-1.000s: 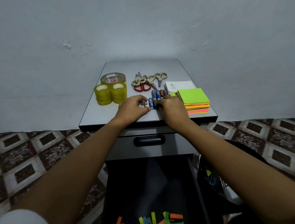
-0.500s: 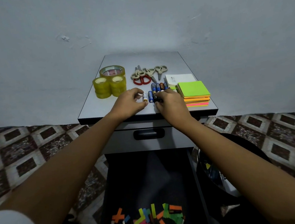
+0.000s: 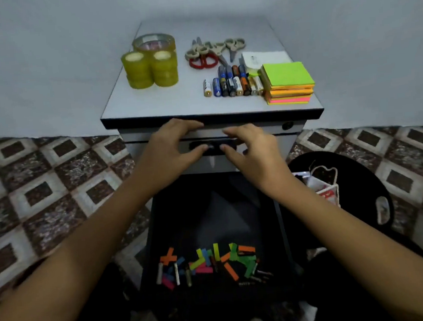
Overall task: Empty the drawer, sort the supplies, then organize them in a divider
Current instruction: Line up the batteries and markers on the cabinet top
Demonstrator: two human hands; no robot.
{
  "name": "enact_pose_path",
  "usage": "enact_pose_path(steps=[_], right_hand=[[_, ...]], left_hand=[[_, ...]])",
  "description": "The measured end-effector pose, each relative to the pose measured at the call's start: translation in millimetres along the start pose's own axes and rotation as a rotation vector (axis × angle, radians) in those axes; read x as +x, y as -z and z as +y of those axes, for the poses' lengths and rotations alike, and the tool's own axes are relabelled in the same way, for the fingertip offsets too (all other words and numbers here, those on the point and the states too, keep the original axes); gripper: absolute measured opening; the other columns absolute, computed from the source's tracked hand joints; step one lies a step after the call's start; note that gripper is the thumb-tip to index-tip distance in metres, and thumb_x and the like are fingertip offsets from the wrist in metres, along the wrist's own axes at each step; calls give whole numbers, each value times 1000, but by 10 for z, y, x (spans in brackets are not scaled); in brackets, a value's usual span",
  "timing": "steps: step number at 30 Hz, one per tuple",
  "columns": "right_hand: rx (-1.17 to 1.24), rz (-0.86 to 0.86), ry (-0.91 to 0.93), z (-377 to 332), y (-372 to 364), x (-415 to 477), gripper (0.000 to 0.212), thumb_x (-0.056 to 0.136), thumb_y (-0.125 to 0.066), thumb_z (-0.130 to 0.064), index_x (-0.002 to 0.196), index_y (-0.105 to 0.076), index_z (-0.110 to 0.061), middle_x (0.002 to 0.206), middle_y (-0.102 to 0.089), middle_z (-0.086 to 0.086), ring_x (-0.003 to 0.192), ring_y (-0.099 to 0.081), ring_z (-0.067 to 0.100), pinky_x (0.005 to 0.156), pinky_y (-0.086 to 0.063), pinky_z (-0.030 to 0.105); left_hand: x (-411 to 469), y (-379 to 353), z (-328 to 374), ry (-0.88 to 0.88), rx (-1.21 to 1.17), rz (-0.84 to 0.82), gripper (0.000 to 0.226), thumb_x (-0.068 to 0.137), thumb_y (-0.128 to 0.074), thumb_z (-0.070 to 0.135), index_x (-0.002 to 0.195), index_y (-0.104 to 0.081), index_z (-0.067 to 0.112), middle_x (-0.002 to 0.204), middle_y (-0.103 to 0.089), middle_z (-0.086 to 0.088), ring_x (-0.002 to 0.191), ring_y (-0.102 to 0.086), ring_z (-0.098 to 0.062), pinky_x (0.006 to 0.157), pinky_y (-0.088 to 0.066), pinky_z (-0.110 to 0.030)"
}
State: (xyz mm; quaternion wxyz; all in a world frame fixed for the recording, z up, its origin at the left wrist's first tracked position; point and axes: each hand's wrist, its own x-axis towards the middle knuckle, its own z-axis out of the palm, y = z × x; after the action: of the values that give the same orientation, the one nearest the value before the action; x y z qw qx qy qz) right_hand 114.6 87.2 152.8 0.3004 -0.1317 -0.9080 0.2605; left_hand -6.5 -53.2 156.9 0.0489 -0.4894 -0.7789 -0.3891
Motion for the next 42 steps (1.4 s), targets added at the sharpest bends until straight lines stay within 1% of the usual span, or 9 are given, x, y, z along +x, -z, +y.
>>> enact_pose_path(steps=[3,7,14,20,25,28,30,37,42], right_hand=[[13,-85,10,87,-113,-342,32,78,-68,-17,105,-68,-1,92,-68,13,80,-66,24,75,-37,10],[20,-344,-140,281,-313,-737,36,84,-68,-19,119,-63,-8,108,-64,9,100,-61,20,82,-35,8],[-20,-879,-262,590,-666,-1160,33,91,-60,-21,122,-61,-13,119,-63,5,108,-58,20,89,-43,25],[-140,-1216,-313,936,-851,-1307,23,88,-60,-12,108,-70,-7,112,-69,8,104,-62,19,90,-46,26],[-254,-1416,-368,1144,-892,-1412,23,86,-62,-14,105,-71,-7,110,-68,10,100,-62,23,88,-49,30],[-211,-1458,-393,1136,-917,-1469,23,87,-60,-12,107,-71,-8,113,-66,6,101,-61,20,83,-46,24],[-173,-1442,-387,1118,-944,-1479,23,89,-59,-12,109,-70,-10,116,-64,2,105,-59,17,80,-42,20],[-78,-1296,-403,1116,-1006,-1466,24,89,-61,-13,110,-69,-8,115,-66,5,105,-60,16,87,-44,22],[10,-1267,-460,1088,-1023,-1471,21,89,-60,-14,106,-70,-8,110,-67,3,93,-59,10,80,-42,20]], left_hand=[[-362,-147,-129,65,2,-99,38,81,-70,24,117,-63,10,108,-56,6,102,-47,4,88,-31,0],[-737,-413,-321,194,0,-313,35,85,-68,22,118,-62,11,111,-60,1,100,-53,-7,83,-33,-5],[-1233,-876,-604,396,-28,-727,34,89,-63,24,120,-60,12,113,-60,-3,96,-54,-7,82,-39,-14],[-1518,-1184,-863,403,94,-1027,23,88,-60,17,109,-64,11,109,-65,-6,97,-60,-17,82,-45,-25],[-1623,-1303,-1018,389,167,-1130,23,88,-60,19,110,-63,14,111,-63,-5,98,-59,-18,86,-49,-34],[-1624,-1307,-1078,321,213,-1177,23,89,-56,15,110,-64,13,110,-62,-7,97,-59,-22,84,-48,-36],[-1637,-1299,-1103,248,263,-1232,27,90,-53,14,114,-64,17,117,-57,-6,107,-55,-23,89,-47,-36],[-1674,-1292,-1042,61,465,-1309,30,91,-52,29,121,-56,27,125,-43,-5,116,-44,-24,92,-37,-34],[-1625,-1268,-1069,140,379,-1258,25,90,-57,35,109,-62,19,116,-50,-4,109,-49,-22,83,-38,-31]])
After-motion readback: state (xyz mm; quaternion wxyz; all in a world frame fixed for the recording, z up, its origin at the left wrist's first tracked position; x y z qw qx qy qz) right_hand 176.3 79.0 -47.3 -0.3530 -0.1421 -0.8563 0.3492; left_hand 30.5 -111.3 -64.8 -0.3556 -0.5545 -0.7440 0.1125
